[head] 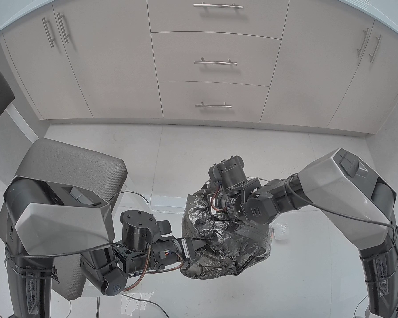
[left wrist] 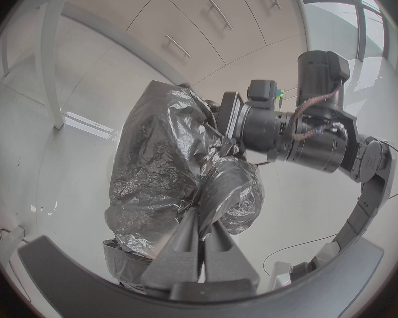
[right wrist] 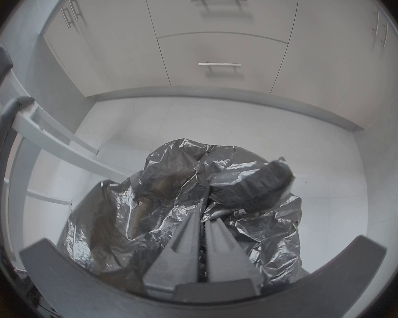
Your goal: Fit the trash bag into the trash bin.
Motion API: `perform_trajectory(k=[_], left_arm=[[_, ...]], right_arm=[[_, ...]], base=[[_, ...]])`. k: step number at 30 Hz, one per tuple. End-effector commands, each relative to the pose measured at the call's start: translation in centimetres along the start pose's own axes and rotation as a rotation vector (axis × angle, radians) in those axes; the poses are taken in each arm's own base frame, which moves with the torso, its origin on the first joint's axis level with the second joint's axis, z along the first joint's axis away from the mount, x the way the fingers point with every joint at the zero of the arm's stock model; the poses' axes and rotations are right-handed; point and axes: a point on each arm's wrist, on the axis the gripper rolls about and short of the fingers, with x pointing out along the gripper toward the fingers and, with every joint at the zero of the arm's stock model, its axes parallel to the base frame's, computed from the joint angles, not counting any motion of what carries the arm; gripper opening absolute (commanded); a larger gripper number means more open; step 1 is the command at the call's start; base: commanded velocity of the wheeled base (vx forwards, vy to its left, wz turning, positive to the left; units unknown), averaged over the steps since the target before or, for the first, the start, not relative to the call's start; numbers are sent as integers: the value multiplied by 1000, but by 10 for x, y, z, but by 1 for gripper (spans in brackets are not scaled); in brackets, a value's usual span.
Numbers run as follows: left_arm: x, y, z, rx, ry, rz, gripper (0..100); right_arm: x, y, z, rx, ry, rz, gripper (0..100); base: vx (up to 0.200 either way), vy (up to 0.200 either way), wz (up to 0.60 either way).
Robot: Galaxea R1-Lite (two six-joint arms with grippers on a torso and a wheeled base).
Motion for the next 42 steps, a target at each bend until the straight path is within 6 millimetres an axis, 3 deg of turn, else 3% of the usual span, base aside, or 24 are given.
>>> perform_trajectory(k=[1,7,14,26,29,38,39,42], left_arm=[[1,1,0,0,1,1,0],[1,1,0,0,1,1,0],[1,1,0,0,1,1,0],[2,3,-1,-2,2,4,0],[2,3,-2,-3,4,6,0],[4,5,-2,2,-5,-3,0],[4,5,-2,2,-5,-3,0],[4,5,-3,1,-4,-2,0]], right_arm=[[10,-2,-16,-5,46,-10,0],[36,-11,-26,8,80,-15,0],[66,-27,-25,54,86,-50,0],[96,-30,-37,117,237,-24,0],[98,-31,-32,121,257,-22,0],[98,-35,-53,109,407,-60,0],[97,-36,-54,109,421,-66,100],[87,-36,-40,129,409,-64,100]], base=[[0,0,0],[0,0,0],[0,0,0],[0,0,0],[0,0,0],[0,0,0],[0,0,0],[0,0,0]])
